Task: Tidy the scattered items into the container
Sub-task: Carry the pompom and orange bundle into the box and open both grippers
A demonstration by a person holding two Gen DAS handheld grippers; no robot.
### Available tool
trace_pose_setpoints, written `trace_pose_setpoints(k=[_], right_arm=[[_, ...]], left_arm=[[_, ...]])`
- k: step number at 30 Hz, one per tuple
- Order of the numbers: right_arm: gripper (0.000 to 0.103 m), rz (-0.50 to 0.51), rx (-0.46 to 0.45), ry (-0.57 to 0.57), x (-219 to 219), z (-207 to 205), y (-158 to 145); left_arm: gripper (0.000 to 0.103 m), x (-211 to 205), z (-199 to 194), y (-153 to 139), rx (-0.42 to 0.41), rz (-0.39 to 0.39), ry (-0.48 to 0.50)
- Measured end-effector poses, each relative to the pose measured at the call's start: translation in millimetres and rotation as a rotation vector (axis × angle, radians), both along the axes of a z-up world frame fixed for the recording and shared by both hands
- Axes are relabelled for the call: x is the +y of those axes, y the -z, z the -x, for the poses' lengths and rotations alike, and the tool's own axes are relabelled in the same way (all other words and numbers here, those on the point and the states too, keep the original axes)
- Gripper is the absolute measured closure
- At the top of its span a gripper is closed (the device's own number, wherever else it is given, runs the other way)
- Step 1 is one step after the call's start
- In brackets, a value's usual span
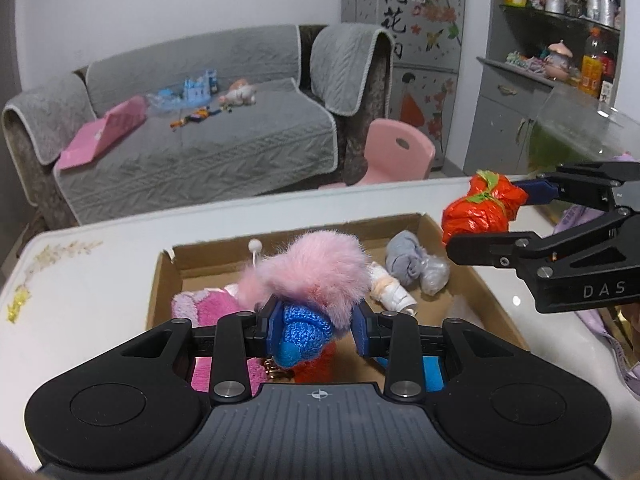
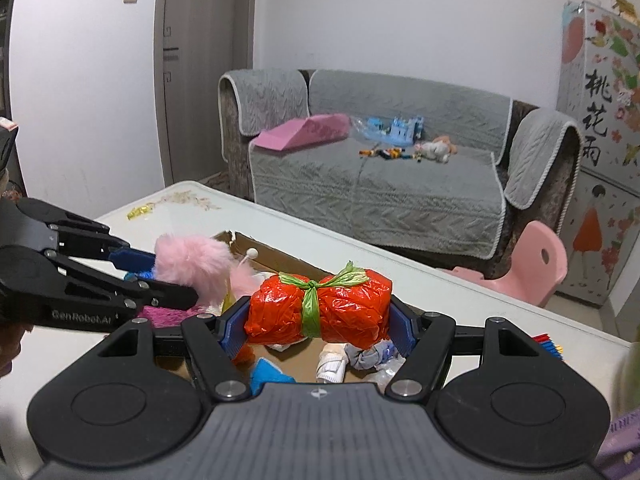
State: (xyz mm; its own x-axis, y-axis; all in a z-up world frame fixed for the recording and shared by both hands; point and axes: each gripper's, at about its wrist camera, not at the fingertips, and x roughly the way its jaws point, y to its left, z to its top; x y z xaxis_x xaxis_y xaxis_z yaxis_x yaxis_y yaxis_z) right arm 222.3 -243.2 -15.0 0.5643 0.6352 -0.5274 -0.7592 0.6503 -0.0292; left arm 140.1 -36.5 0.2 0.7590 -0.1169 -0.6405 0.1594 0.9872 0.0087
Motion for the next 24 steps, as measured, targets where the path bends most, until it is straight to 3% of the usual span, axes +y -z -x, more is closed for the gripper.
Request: trace_pose_setpoints(k=[24], right_arm=[[0.038,0.098,0.071,-0.021,27,-30,25]], left_arm=[[0.061,-4,-25,37,0.094,0.028,-0.001]])
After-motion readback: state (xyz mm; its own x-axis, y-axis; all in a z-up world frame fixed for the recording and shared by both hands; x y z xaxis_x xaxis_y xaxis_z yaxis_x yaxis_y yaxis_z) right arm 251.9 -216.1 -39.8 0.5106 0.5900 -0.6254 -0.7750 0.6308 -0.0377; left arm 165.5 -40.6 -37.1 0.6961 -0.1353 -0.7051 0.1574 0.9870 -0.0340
